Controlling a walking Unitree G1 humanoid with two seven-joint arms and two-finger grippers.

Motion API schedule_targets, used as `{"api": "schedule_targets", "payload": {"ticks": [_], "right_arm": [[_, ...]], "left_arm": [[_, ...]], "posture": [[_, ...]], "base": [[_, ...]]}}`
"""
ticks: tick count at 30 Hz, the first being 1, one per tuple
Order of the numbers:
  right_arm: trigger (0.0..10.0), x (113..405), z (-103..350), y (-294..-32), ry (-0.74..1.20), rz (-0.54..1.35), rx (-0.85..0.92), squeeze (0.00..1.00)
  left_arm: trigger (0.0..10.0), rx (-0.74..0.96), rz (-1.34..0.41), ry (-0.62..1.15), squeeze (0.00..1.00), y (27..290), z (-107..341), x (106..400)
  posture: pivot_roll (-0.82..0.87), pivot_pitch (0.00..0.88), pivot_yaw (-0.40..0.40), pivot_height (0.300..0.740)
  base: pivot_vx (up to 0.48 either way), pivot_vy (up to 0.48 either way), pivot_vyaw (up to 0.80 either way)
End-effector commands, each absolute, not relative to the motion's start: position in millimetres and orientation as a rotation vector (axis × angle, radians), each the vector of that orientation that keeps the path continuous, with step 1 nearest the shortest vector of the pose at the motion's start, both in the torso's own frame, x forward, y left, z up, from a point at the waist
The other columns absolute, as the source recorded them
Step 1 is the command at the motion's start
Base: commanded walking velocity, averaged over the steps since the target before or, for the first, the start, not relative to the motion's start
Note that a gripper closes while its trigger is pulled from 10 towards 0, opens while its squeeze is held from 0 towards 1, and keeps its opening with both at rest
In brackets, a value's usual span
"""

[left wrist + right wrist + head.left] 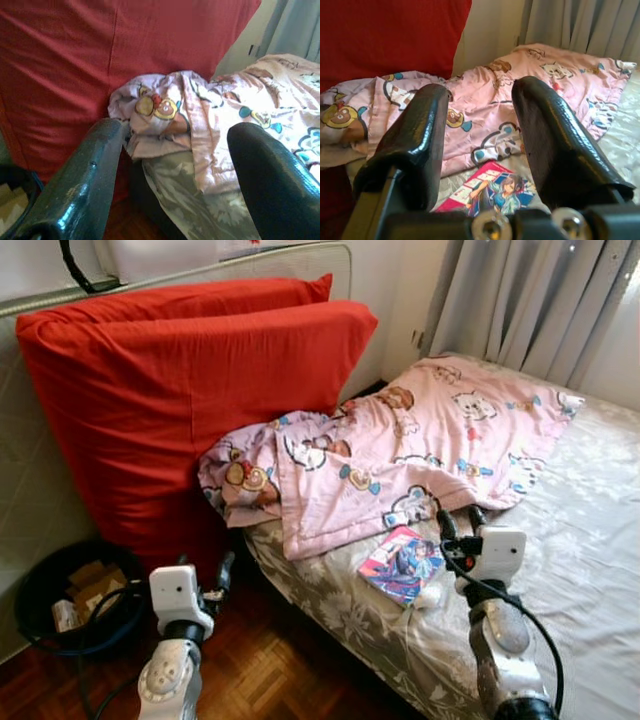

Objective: Clean up the room

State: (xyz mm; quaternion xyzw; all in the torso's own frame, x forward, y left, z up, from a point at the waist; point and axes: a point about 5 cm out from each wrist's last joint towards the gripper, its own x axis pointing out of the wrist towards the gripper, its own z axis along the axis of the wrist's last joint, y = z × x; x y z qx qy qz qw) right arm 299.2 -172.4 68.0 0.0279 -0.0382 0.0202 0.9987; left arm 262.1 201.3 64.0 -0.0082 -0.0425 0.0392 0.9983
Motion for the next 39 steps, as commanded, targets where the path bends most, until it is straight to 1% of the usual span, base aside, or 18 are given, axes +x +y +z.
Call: {"api": "schedule_targets", "payload": {"ticks": [1,3,9,14,24,39], "right_arm": [[10.0,300,71,-175,-0.085,0.026,0.059,0.00],[10.0,298,70,-173,-0.074,0.021,0.065,0.00],[10.0,295,70,-172,-0.038,0.015,0.058,0.00],[10.0,291,66,-177,-0.022,0.009,0.045,0.00],[10.0,291,68,-176,-0.026,0.012,0.046,0.00],[10.0,294,68,-171,-0.012,0.027,0.056,0.00]], "left_arm": [[10.0,-0.032,0.079,-0.083,0.00,201,66,262],[10.0,-0.073,0.110,-0.077,0.00,205,69,261],[10.0,-0.043,0.090,-0.070,0.00,207,74,260],[10.0,-0.036,0.101,-0.061,0.00,213,79,260],[10.0,-0.036,0.101,-0.049,0.00,213,80,261],[10.0,-0.042,0.093,-0.021,0.00,208,75,258]], "posture": [[-0.02,0.059,-0.046,0.672],[-0.02,0.068,-0.039,0.672],[-0.02,0.082,-0.032,0.672],[-0.03,0.083,-0.035,0.643],[-0.03,0.072,-0.039,0.643],[-0.02,0.096,-0.037,0.643]], "base": [[0.000,0.000,0.00],[0.000,0.000,0.00],[0.000,0.000,0.00],[0.000,0.000,0.00],[0.000,0.000,0.00],[0.000,0.000,0.00]]}}
